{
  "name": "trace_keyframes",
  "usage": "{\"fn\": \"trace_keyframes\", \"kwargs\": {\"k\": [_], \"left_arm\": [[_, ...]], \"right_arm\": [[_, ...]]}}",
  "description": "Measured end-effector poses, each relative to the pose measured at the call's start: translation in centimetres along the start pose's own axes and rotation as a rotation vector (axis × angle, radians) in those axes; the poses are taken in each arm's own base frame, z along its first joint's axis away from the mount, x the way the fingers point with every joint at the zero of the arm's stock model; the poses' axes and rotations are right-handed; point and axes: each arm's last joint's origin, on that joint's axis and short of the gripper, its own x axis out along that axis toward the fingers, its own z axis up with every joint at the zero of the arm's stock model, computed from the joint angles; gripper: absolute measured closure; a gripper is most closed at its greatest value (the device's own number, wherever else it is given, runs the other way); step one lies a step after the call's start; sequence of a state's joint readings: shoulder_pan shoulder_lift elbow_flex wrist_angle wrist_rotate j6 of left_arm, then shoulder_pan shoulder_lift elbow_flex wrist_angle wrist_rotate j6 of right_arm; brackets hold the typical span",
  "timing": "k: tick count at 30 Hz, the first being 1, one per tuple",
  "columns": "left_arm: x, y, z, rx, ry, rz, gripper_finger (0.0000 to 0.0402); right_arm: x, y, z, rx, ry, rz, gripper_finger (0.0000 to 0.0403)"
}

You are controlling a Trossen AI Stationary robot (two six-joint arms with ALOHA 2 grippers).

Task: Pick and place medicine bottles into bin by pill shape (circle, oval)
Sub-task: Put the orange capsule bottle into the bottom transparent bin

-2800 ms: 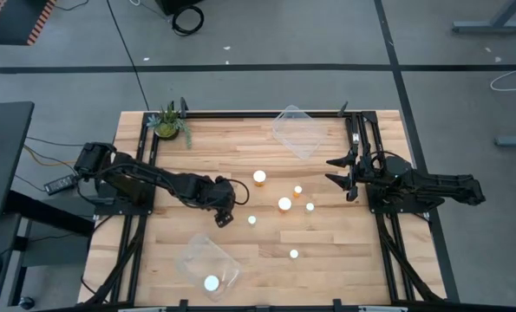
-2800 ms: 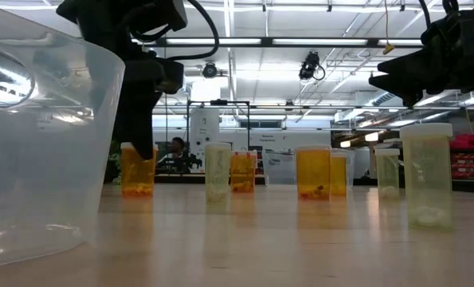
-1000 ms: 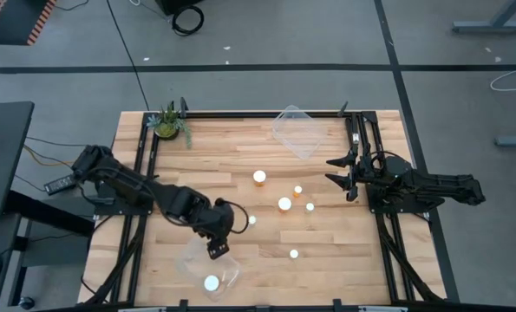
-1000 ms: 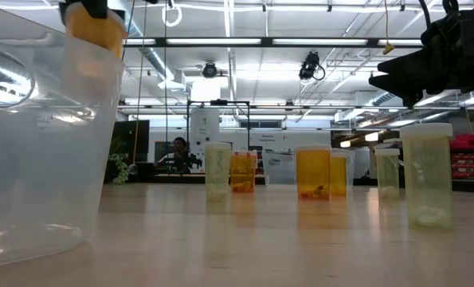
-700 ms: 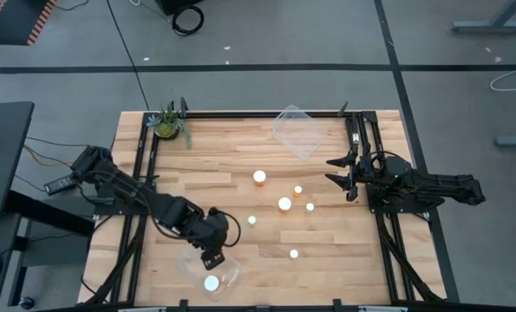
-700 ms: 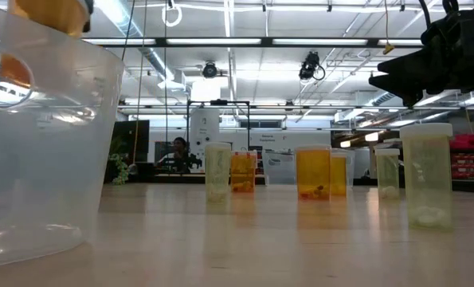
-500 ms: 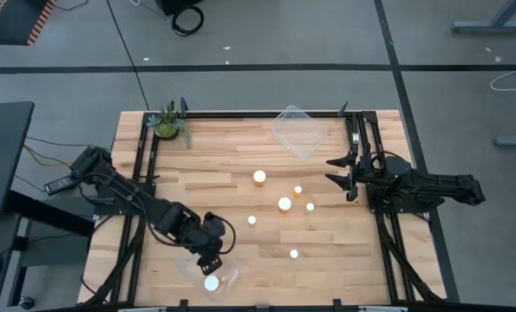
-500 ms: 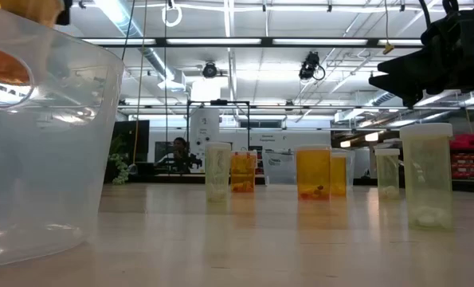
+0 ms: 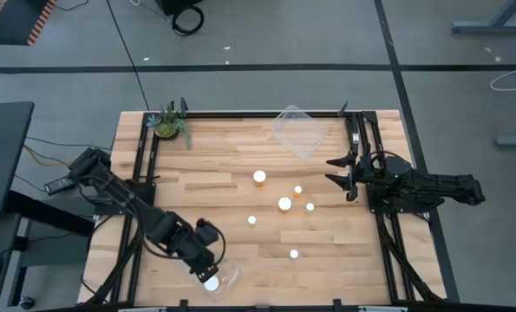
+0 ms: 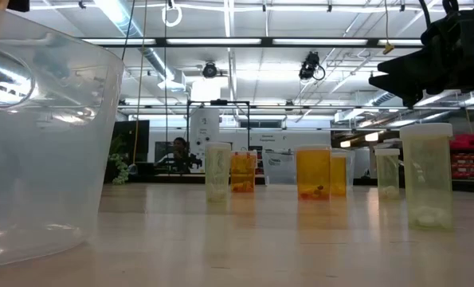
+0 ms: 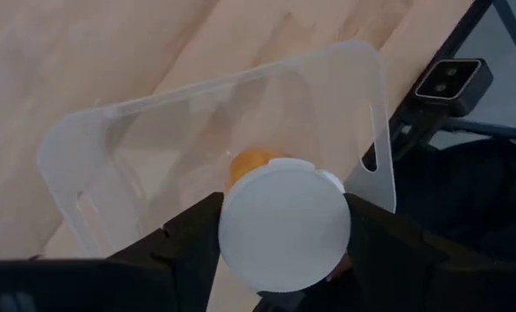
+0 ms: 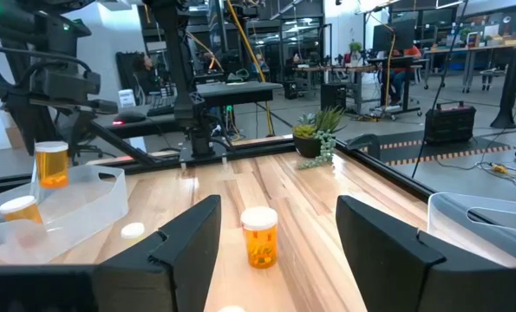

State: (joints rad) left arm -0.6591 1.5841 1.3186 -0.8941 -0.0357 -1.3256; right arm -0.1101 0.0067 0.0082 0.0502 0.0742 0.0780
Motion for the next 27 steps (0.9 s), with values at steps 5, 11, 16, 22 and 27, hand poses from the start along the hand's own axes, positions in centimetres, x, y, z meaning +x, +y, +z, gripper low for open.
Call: {"fn": "trace_keyframes", "kwargs": {"k": [5,11,16,22,27], "left_arm": [[0.8,-0.2,-0.9,0.004,-0.017,0.043,0.0173],[3.0,-0.3,-1.3,0.045,0.002,0.109,0.0176],[4.4,-0.4,-1.5,0.052,0.048,0.141,0.0171],[5.1,-0.3,-2.4,0.067,0.074,0.184,0.0177],[5.5,-0.1,-3.4,0.046,0.086,0.234,0.0171]], "right_arm": [[0.0,0.0,0.0,0.000,0.000,0.000,0.0166],[0.0,0.0,0.0,0.000,0.000,0.000,0.0166],[0.0,0.0,0.0,0.000,0.001,0.000,0.0166],[0.0,0.0,0.0,0.000,0.000,0.000,0.0166],[0.0,0.0,0.0,0.000,0.000,0.000,0.0166]]}}
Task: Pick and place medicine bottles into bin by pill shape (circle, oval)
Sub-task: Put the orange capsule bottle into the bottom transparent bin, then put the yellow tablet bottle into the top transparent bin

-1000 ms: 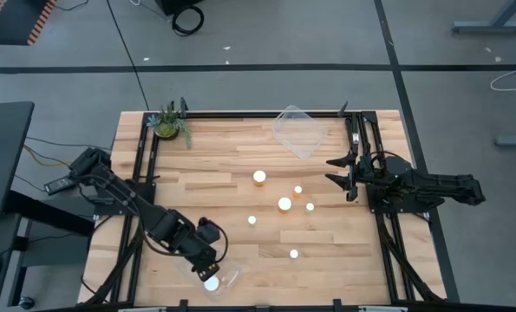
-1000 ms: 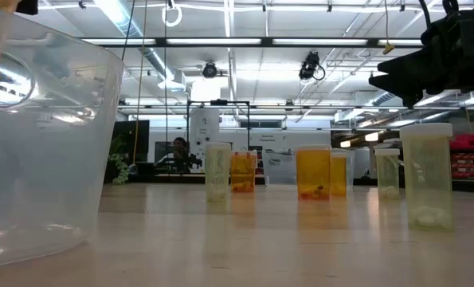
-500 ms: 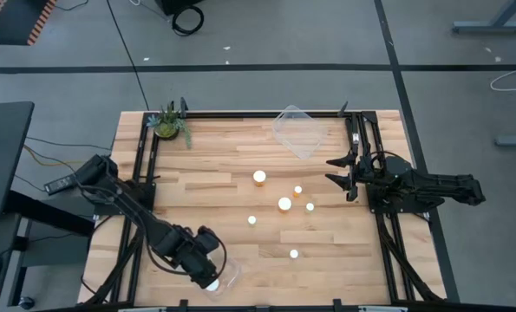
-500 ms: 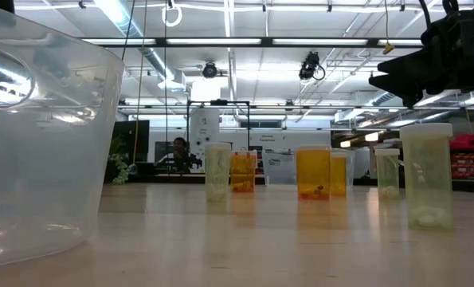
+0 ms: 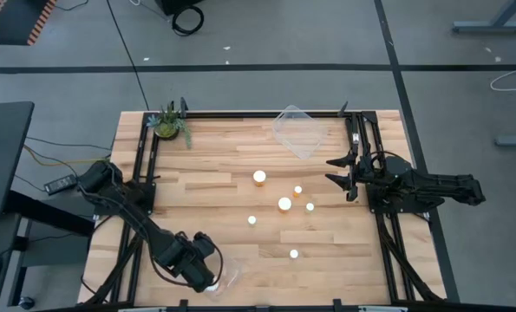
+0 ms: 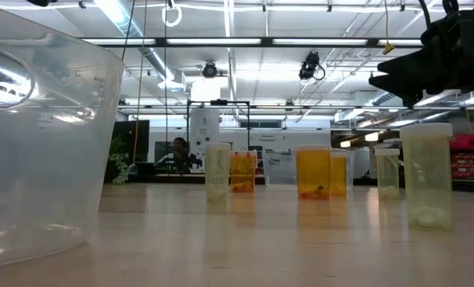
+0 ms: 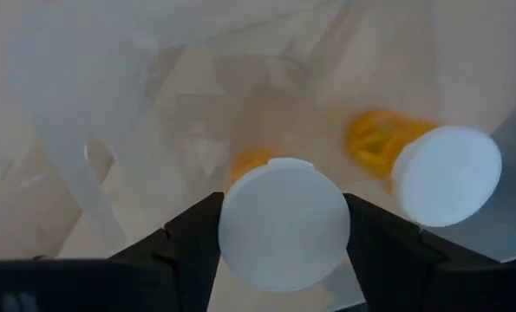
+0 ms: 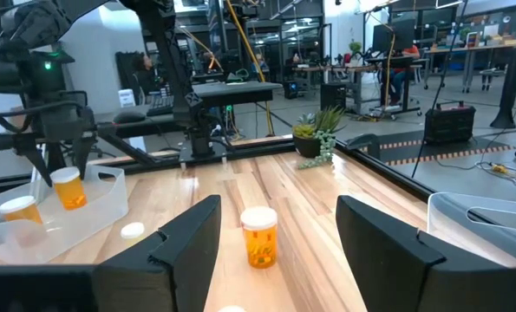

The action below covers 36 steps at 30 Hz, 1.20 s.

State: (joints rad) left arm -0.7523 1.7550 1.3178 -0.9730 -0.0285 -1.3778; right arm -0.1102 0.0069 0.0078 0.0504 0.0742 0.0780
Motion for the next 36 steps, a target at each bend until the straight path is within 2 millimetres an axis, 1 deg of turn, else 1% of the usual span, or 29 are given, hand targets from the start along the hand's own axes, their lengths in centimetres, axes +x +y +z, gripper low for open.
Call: {"fn": "trace_keyframes", "kwargs": {"k": [6,14,22,29,36], "left_arm": [[0.7,-0.2,-1.1,-0.014,0.009,0.034,0.0173],[0.6,-0.2,-1.9,-0.048,0.005,0.040,0.0164],[0.6,-0.2,-2.0,-0.051,0.005,0.041,0.0168],[0.6,-0.2,-2.0,-0.070,0.005,0.048,0.0142],[0.6,-0.1,-1.7,-0.075,0.005,0.046,0.0138]], "right_arm": [[0.0,0.0,0.0,0.000,0.002,0.000,0.0166],[0.0,0.0,-0.1,-0.001,0.007,-0.001,0.0166],[0.0,0.0,-0.1,-0.001,0.008,-0.001,0.0166],[0.0,0.0,-0.1,-0.001,0.008,-0.001,0.0166],[0.0,0.0,-0.1,-0.001,0.008,-0.001,0.0166]]}}
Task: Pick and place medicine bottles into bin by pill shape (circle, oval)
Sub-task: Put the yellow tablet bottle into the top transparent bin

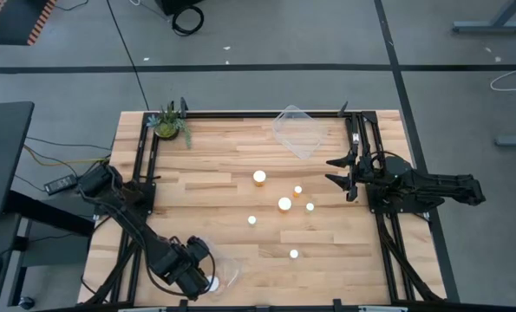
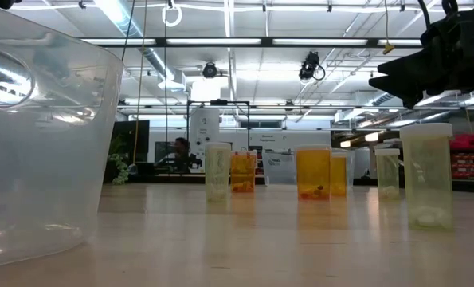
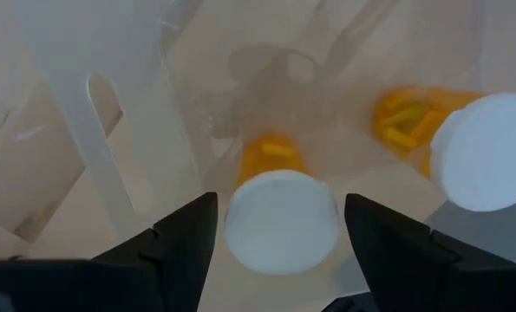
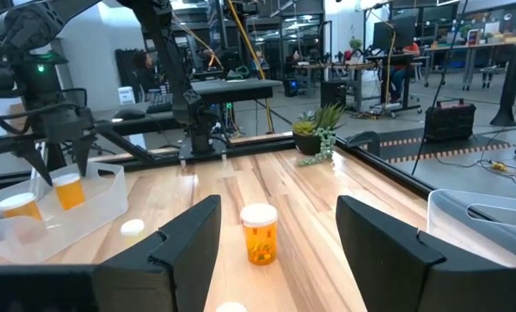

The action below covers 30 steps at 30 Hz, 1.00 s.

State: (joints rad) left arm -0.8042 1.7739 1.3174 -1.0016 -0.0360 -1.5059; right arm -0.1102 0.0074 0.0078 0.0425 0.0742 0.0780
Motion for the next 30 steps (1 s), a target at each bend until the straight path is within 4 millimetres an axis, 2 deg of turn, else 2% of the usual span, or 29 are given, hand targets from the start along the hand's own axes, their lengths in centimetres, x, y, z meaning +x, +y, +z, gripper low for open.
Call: {"fn": "trace_keyframes", "kwargs": {"k": [12,23,30], "left_arm": [[-2.2,-0.1,2.3,0.052,0.000,-0.012,0.0140],[-2.8,0.4,7.3,0.165,-0.076,-0.019,0.0164],[-2.8,1.2,9.7,0.216,-0.085,-0.010,0.0179]], "right_arm": [[0.0,0.0,0.0,0.000,0.000,0.000,0.0166],[0.0,0.0,0.0,0.000,0.000,0.000,0.0166],[0.0,0.0,0.0,0.000,0.000,0.000,0.0166]]}}
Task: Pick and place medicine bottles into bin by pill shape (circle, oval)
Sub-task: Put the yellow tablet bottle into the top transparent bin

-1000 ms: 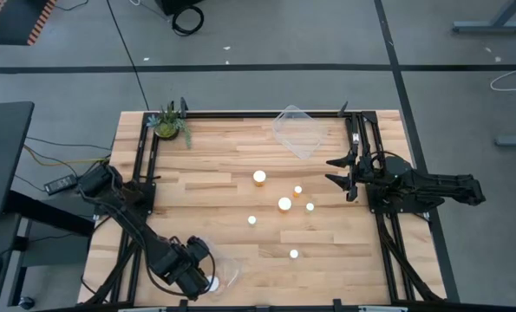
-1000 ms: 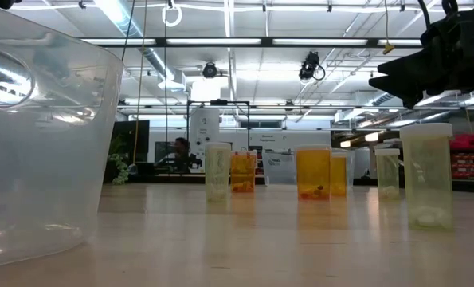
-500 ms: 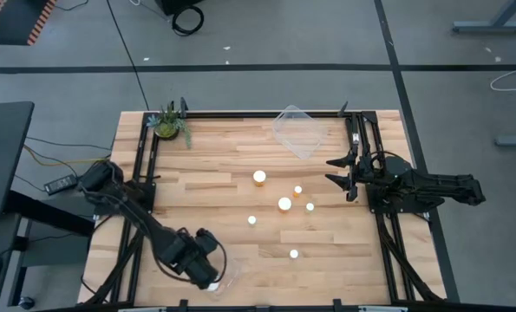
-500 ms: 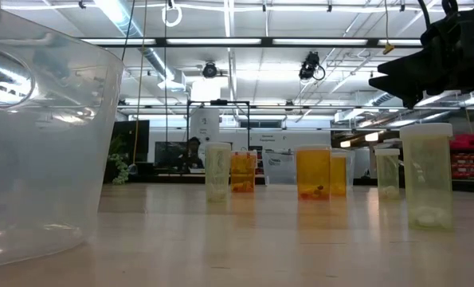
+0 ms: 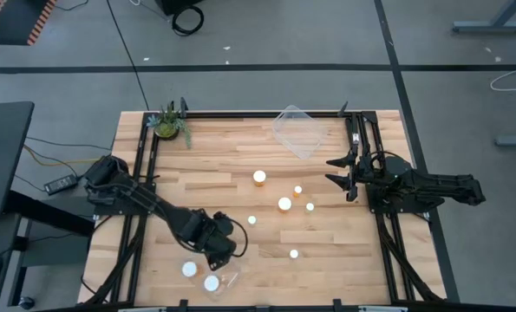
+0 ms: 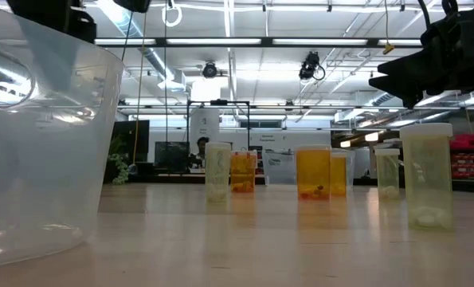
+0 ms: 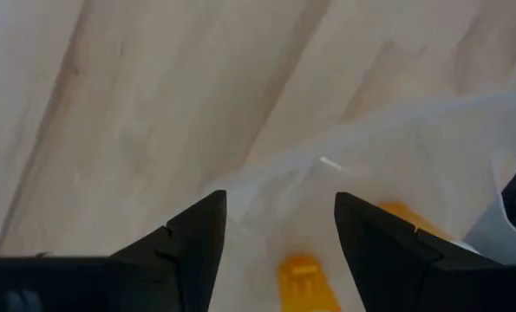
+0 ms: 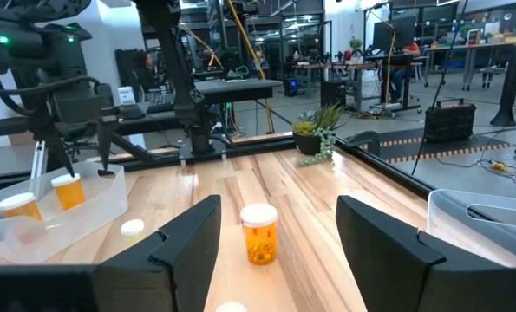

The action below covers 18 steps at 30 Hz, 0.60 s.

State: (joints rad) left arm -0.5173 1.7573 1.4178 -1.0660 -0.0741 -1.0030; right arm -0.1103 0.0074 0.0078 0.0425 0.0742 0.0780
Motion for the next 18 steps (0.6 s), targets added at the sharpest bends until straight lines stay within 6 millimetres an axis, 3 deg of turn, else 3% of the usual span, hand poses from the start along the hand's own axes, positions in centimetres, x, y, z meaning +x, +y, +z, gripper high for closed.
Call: {"fn": "trace_keyframes", "kwargs": {"k": [11,18], "left_arm": [[0.7,2.3,4.4,0.039,-0.099,0.013,0.0188],[3.6,2.9,6.6,0.094,-0.085,0.052,0.0184]], "right_arm": [[0.0,0.0,0.0,0.000,0.000,0.000,0.0166],[0.0,0.0,0.0,0.000,0.000,0.000,0.0166]]}}
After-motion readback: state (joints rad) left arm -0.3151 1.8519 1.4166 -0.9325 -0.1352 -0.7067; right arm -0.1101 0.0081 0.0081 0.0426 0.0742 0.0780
